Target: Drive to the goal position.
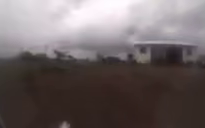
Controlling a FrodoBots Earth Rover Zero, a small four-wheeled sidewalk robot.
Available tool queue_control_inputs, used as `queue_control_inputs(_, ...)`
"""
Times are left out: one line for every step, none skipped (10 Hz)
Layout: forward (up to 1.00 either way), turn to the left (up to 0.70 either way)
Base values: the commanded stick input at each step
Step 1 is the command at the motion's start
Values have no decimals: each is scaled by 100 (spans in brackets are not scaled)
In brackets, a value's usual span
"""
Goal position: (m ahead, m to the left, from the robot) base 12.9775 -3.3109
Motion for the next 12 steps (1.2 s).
queue_control_inputs(70,0)
queue_control_inputs(70,0)
queue_control_inputs(70,0)
queue_control_inputs(70,0)
queue_control_inputs(70,0)
queue_control_inputs(70,0)
queue_control_inputs(70,0)
queue_control_inputs(70,-35)
queue_control_inputs(70,-35)
queue_control_inputs(70,-35)
queue_control_inputs(70,-35)
queue_control_inputs(70,-35)
